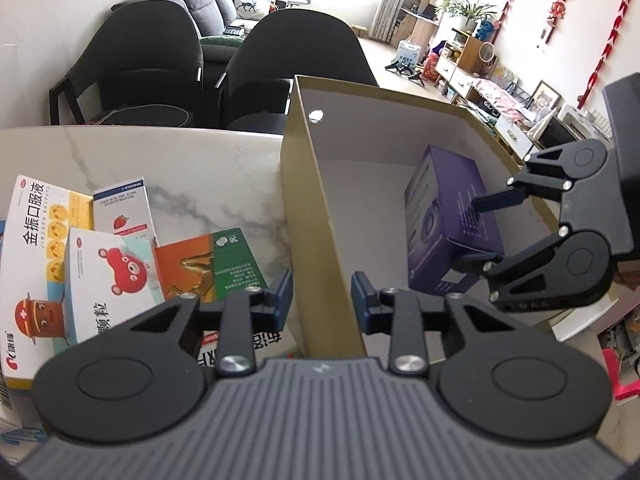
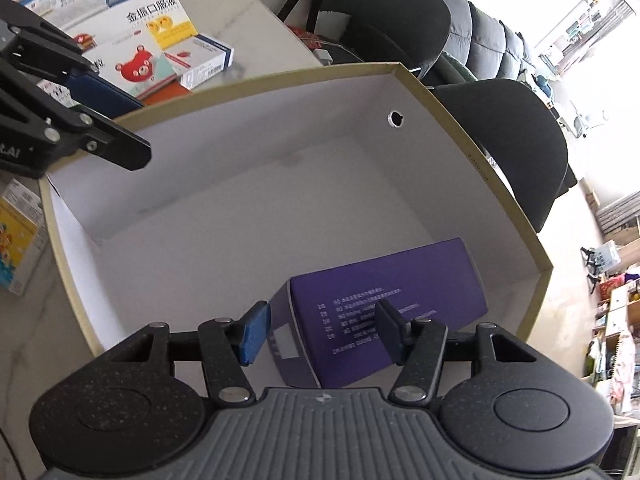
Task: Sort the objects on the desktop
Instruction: 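Push the purple box upright against the box wall with the right gripper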
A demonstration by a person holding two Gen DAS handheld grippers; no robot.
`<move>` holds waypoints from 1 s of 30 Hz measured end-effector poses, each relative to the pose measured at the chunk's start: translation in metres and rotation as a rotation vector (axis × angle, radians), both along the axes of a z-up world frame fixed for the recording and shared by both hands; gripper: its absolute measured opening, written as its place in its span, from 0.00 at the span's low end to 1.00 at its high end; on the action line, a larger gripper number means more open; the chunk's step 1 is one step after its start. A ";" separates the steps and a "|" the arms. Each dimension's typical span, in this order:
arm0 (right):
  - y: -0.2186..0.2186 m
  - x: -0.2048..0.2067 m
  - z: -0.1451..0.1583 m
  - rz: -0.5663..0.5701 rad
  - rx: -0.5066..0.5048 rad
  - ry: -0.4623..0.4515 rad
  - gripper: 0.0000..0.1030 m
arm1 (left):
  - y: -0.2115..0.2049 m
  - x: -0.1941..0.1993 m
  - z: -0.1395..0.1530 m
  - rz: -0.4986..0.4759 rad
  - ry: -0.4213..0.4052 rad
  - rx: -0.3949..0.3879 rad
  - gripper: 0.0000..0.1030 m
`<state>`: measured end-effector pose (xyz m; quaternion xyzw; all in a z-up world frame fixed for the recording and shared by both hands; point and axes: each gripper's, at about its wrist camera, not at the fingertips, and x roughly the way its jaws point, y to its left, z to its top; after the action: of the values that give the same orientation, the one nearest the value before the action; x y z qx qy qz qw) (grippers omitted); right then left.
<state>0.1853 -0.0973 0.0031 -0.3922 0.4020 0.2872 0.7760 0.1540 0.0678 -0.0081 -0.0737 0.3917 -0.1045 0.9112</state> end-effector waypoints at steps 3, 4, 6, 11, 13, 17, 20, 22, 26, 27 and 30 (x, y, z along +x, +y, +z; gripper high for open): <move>-0.003 0.003 -0.001 -0.011 -0.005 -0.003 0.59 | 0.000 -0.002 0.000 -0.001 -0.006 0.004 0.28; -0.004 0.004 -0.002 -0.013 -0.009 -0.005 0.59 | 0.000 -0.002 0.000 -0.003 -0.006 0.004 0.27; -0.006 0.005 -0.002 -0.018 -0.022 -0.012 0.59 | 0.001 -0.003 -0.001 -0.005 -0.007 0.004 0.26; -0.015 0.012 -0.002 -0.053 -0.056 -0.041 0.57 | 0.001 -0.004 -0.001 -0.010 -0.007 0.003 0.25; -0.019 0.015 -0.003 -0.071 -0.064 -0.052 0.57 | 0.000 -0.004 -0.001 -0.011 -0.003 0.002 0.25; -0.024 0.020 -0.003 -0.096 -0.064 -0.066 0.57 | -0.003 -0.005 -0.002 -0.013 0.002 0.004 0.25; -0.024 0.020 -0.003 -0.101 -0.067 -0.080 0.56 | -0.005 -0.005 -0.002 -0.016 0.007 0.008 0.24; -0.025 0.020 -0.003 -0.104 -0.069 -0.089 0.56 | -0.006 -0.004 -0.003 -0.016 0.010 0.009 0.23; -0.025 0.020 -0.003 -0.111 -0.072 -0.106 0.56 | -0.006 -0.003 -0.005 -0.015 0.013 0.010 0.23; -0.025 0.020 -0.003 -0.113 -0.073 -0.111 0.56 | -0.006 -0.004 -0.005 -0.015 0.013 0.010 0.23; -0.026 0.021 -0.003 -0.118 -0.076 -0.124 0.56 | -0.006 -0.004 -0.005 -0.016 0.014 0.008 0.23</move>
<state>0.2059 -0.1232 -0.0002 -0.4139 0.3861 0.2007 0.7996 0.1499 0.0618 -0.0127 -0.0676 0.3990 -0.1094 0.9079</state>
